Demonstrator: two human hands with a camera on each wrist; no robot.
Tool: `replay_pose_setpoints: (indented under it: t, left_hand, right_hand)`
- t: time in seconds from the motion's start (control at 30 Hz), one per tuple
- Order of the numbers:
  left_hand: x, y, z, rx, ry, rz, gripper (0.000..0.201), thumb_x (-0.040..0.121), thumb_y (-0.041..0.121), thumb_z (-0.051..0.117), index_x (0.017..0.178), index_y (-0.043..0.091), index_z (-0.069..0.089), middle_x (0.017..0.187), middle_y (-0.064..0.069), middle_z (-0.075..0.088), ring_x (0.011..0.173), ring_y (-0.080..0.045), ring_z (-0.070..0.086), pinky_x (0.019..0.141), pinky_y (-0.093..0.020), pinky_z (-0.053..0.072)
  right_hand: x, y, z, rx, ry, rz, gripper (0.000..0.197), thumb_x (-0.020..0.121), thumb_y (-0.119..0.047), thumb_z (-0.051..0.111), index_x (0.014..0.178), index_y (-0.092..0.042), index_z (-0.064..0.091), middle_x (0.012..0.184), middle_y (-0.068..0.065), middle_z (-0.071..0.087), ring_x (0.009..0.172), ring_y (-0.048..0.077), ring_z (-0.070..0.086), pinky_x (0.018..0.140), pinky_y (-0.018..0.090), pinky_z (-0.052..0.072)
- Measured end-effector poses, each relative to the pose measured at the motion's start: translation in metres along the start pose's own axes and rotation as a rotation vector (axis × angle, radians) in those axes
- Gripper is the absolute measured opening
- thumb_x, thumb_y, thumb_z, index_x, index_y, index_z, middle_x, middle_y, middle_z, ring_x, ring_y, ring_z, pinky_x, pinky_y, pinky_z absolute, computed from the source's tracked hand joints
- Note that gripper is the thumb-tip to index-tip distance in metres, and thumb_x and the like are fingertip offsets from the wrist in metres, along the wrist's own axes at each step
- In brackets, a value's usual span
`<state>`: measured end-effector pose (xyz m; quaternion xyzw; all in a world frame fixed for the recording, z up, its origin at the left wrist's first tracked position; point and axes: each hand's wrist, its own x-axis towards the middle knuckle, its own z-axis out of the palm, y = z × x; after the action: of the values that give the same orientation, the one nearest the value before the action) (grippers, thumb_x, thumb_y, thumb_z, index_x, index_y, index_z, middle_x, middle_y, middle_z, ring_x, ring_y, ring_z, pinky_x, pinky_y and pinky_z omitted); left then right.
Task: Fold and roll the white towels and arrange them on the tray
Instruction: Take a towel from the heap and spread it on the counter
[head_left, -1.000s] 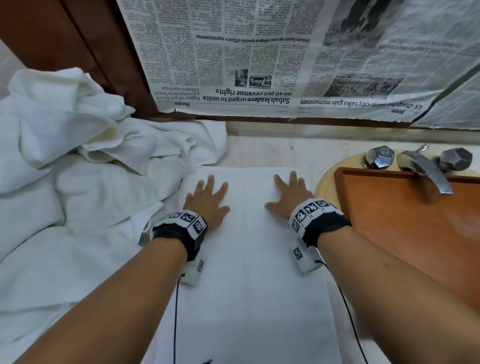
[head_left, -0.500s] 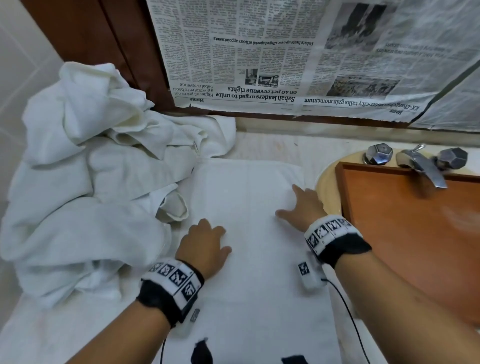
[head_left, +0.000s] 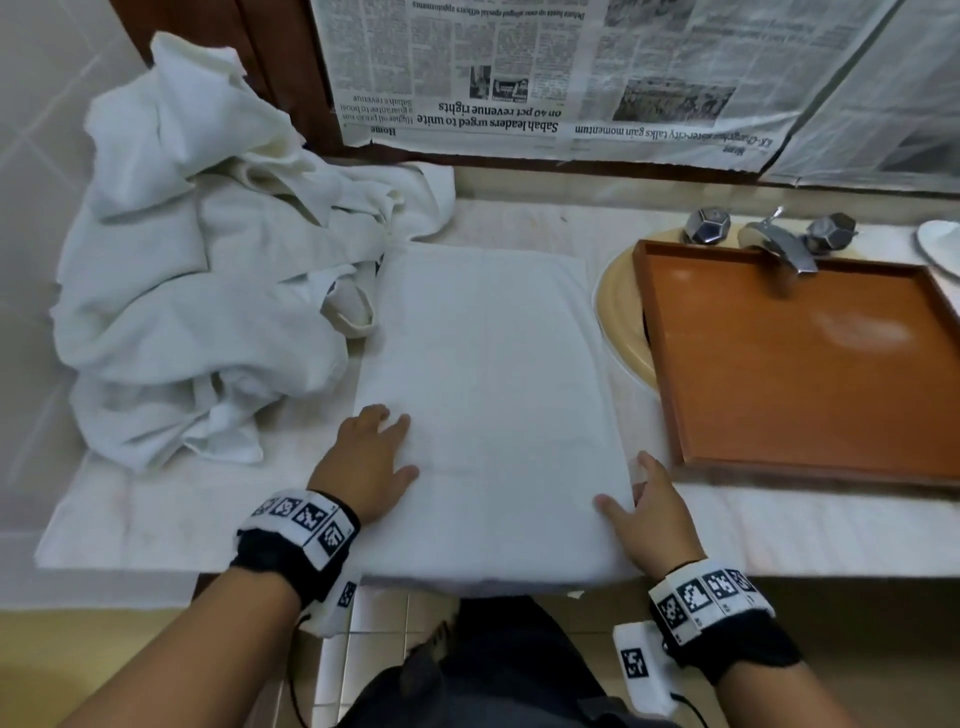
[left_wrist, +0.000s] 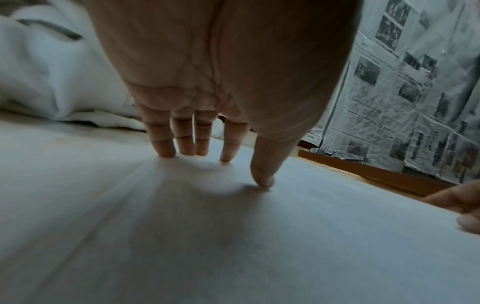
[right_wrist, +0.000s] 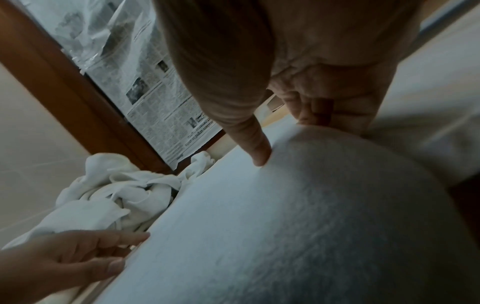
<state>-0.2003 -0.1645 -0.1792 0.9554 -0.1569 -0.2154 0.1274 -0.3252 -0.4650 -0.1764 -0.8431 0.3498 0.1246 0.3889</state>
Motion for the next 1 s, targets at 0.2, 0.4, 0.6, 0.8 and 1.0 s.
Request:
replay_pose_setpoints:
  t: [0.2, 0.4, 0.6, 0.8, 1.0]
  left_hand:
    - [-0.031, -0.003, 0.020, -0.041, 0.169, 0.075, 0.049, 0.091, 0.039, 0.062, 0.137, 0.024, 0.055, 0.133, -0.005, 0.048, 0.118, -0.027, 0.048, 0.099, -0.039, 0.044]
    - [-0.041, -0.016, 0.040, -0.193, 0.100, 0.112, 0.053, 0.093, 0.035, 0.062, 0.143, 0.024, 0.050, 0.105, 0.002, 0.047, 0.098, -0.020, 0.054, 0.092, -0.032, 0.045]
    - [-0.044, -0.003, 0.036, -0.492, 0.092, 0.026, 0.030, 0.095, 0.035, 0.062, 0.121, 0.023, 0.069, 0.091, 0.006, 0.069, 0.080, -0.008, 0.062, 0.083, -0.026, 0.050]
    - [-0.046, 0.007, 0.024, -1.561, -0.136, -0.360, 0.060, 0.100, 0.056, 0.036, 0.109, 0.002, 0.061, 0.087, -0.015, 0.069, 0.066, -0.021, 0.066, 0.051, -0.027, 0.047]
    - [-0.043, -0.001, 0.023, -1.724, -0.211, -0.297, 0.072, 0.094, 0.067, 0.037, 0.127, 0.008, 0.062, 0.123, -0.016, 0.067, 0.116, -0.030, 0.063, 0.104, -0.045, 0.044]
  right_hand:
    - [-0.021, 0.013, 0.000, -0.007, -0.033, -0.037, 0.055, 0.092, -0.022, 0.068, 0.140, -0.016, 0.042, 0.131, 0.007, 0.059, 0.100, 0.016, 0.051, 0.087, 0.027, 0.040]
    - [-0.024, 0.018, 0.001, 0.147, 0.024, -0.018, 0.038, 0.097, -0.013, 0.053, 0.135, -0.016, 0.051, 0.130, 0.007, 0.061, 0.103, 0.019, 0.055, 0.088, 0.029, 0.040]
    - [-0.032, -0.013, -0.007, 0.256, 0.085, -0.109, 0.037, 0.094, -0.007, 0.049, 0.128, -0.015, 0.061, 0.117, 0.004, 0.068, 0.100, 0.019, 0.063, 0.088, 0.031, 0.048]
    - [-0.086, -0.092, 0.049, 0.062, -0.256, -0.608, 0.051, 0.098, -0.016, 0.052, 0.148, -0.022, 0.045, 0.130, 0.002, 0.064, 0.116, 0.014, 0.060, 0.104, 0.024, 0.043]
    - [-0.079, -0.099, 0.085, -0.440, -0.566, -0.765, 0.063, 0.101, -0.025, 0.045, 0.158, -0.024, 0.018, 0.135, 0.005, 0.046, 0.112, 0.022, 0.054, 0.101, 0.038, 0.044]
